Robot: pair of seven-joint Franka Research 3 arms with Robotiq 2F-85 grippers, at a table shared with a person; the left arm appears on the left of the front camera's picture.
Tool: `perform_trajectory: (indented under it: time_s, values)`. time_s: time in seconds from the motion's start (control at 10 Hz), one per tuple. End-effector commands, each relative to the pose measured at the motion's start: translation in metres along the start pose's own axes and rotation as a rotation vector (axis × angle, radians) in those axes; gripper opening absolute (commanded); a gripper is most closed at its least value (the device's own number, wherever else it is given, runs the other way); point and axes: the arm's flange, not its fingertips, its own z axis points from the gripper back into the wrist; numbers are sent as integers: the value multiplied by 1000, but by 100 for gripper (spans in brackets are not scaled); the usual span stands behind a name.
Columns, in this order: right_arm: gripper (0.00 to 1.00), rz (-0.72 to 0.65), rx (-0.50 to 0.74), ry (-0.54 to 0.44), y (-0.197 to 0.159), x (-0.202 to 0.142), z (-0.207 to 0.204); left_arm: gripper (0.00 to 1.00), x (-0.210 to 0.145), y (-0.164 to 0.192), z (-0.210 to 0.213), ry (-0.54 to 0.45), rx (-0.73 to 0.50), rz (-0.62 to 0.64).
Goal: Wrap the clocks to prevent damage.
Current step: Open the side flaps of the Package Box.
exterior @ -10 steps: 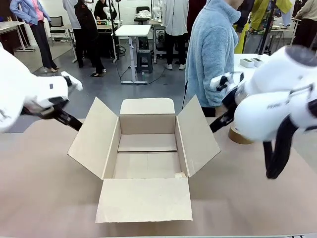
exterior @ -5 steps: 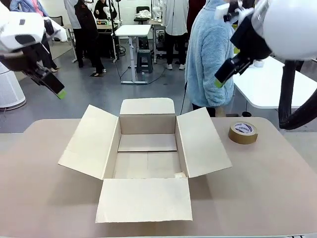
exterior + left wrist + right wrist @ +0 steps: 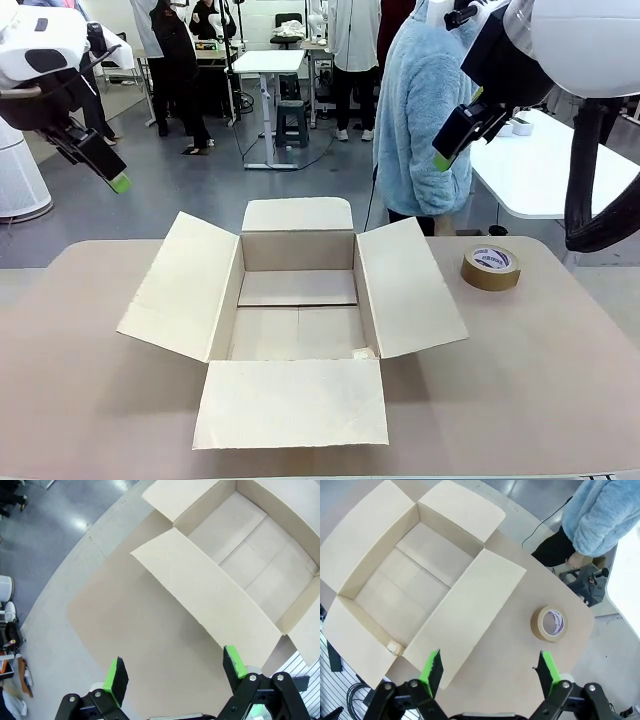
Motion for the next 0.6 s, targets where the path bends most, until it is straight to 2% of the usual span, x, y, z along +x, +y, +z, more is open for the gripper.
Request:
perform_trajectory:
  time_s: [0.0, 0.1, 0.2, 0.3, 0.4, 0.5]
  values:
    - [100, 4, 0, 3, 2, 0, 0, 100, 1, 0, 4, 2, 0, 0]
    - [100, 72, 142, -144, -15, -8, -4, 100, 0, 12, 12, -61, -342, -154]
    - [100, 65, 241, -204, -33, -18, -7, 100, -3, 26, 25, -144, -408, -198]
    - [100, 69, 326, -294, -51, -28, -9, 100, -5, 43, 32, -182, -452, -233]
    - [100, 63, 349, -354, -68, -36, -13, 100, -5, 60, 27, -212, -506, -282]
    - [100, 66, 427, -408, -82, -46, -20, 100, -9, 74, 16, -258, -575, -325]
